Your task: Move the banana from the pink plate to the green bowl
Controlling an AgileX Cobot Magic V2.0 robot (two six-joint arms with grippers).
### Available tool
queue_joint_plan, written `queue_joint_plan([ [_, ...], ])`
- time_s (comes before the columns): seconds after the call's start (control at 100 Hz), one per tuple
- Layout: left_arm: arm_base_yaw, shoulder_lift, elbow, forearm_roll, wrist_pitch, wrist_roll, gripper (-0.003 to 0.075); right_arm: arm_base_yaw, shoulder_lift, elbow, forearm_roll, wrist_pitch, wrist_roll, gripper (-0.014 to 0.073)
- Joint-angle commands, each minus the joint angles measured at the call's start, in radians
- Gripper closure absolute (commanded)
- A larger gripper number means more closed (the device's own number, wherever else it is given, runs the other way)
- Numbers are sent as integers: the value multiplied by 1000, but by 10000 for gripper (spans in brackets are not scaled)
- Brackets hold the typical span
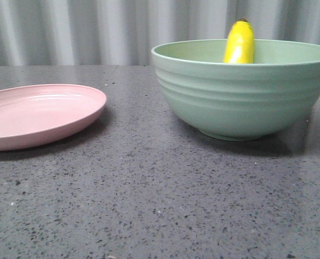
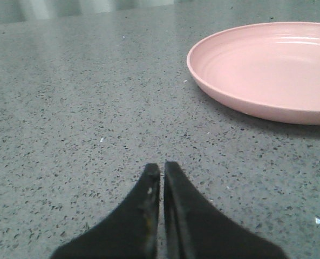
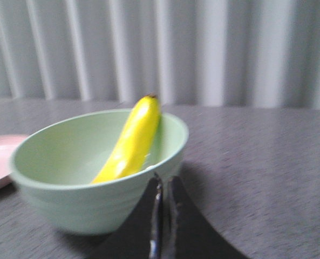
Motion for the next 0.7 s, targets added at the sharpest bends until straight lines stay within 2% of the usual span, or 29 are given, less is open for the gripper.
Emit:
queue_joint_plan([
  [0.0,0,-30,12,1,-62,-6,741,-70,-3,34,-40,-217,49,665],
  [0.12,0,-30,12,1,-62,-6,741,-171,-3,133,-193,-393,215,665],
  [0.23,0,-30,12,1,-62,-6,741,-240,-3,206,-244,-459,256,665],
  [0.27,0,-30,12,1,-62,-6,741,-257,-8,202,-249,-389,256,665],
  [0.41,0,-30,12,1,-64,-6,741,-293,-24,203,-252,-278,228,665],
  [0.69,0,-30,12,1,-66,-6,741,-292,-24,203,-210,0,151,665],
])
